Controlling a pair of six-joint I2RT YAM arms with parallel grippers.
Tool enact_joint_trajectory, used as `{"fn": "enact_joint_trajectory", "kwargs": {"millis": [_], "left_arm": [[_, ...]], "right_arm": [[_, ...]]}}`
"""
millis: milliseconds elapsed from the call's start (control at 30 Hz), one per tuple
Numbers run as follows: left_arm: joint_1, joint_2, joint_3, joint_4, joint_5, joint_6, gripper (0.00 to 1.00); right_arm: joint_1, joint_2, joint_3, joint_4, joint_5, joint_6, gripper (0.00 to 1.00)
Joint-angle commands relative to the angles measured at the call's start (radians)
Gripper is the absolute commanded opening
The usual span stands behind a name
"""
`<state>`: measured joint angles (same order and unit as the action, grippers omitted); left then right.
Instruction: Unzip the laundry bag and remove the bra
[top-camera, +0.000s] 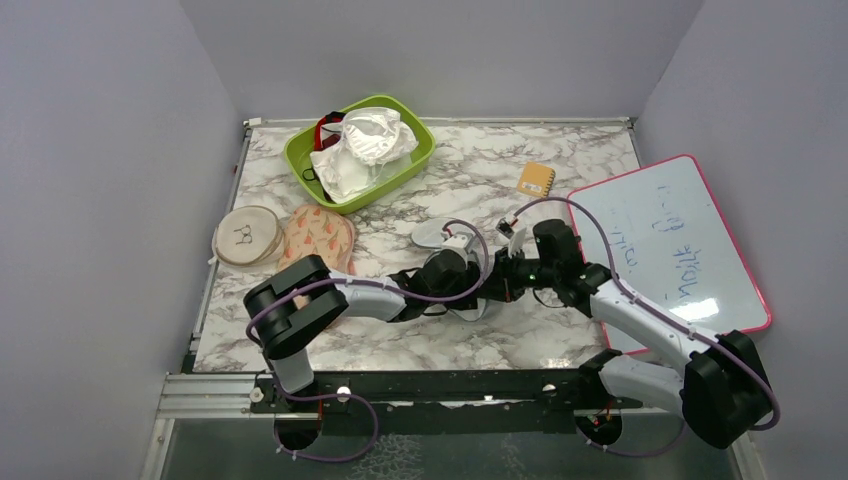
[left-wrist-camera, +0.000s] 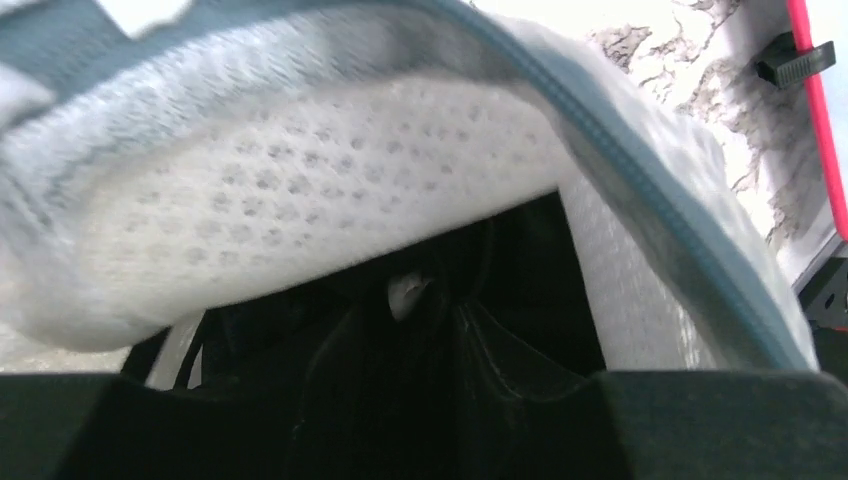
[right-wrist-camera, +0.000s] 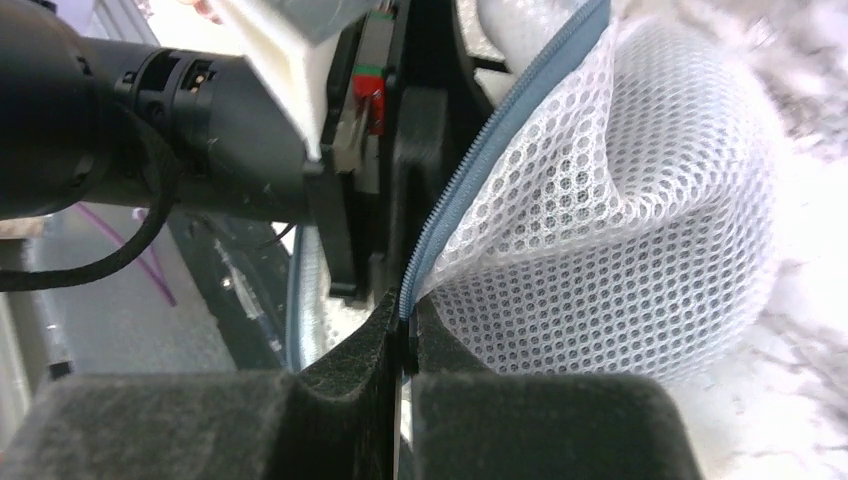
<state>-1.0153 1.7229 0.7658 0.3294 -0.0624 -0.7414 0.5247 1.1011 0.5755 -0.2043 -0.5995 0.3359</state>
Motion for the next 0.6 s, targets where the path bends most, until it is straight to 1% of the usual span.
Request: {"fn": "enact_joint_trajectory", "kwargs": {"millis": [0,100,167,200,300,367,467,567], "left_arm": [[-0.004,0.074,-0.057,-0.139,-0.031,0.033,0.22],[-0.003,-0.006,-0.095,-0.120,-0.023,0.051,0.11],[-0.003,-0.080,-0.110,-0.137,-0.031,0.064,0.02],[-0.003,-0.116,-0.112,-0.157,-0.041,0.074,0.00],[-0.003,-0.226,-0.113,-0.214,-0.060,0.115,0.00],[-0.003,-0.303,-0.119,-0.239,-0.072,0.130,0.00],[-0.003,-0.408,-0.132,-0.255,-0.079,0.146,0.00],[-0.003,-0.482,-0.125,-0.273,-0.075,0.156,0.00]], "right_arm": [[0.023,-0.033,-0.031,0.036,-0.063,0.025,0.01],[0.022,-0.056,-0.048,0.012,0.014,0.038,0.01],[0.022,-0.064,-0.042,-0.022,0.086,0.042,0.01],[0.023,-0.064,-0.034,-0.043,0.125,0.045,0.01],[0.023,-0.066,-0.017,-0.082,0.191,0.046,0.01],[0.023,-0.072,-0.019,-0.082,0.194,0.047,0.01],[0.022,-0.071,-0.031,-0.054,0.150,0.050,0.01],[0.023,-0.071,-0.054,0.011,0.063,0.062,0.01]]}}
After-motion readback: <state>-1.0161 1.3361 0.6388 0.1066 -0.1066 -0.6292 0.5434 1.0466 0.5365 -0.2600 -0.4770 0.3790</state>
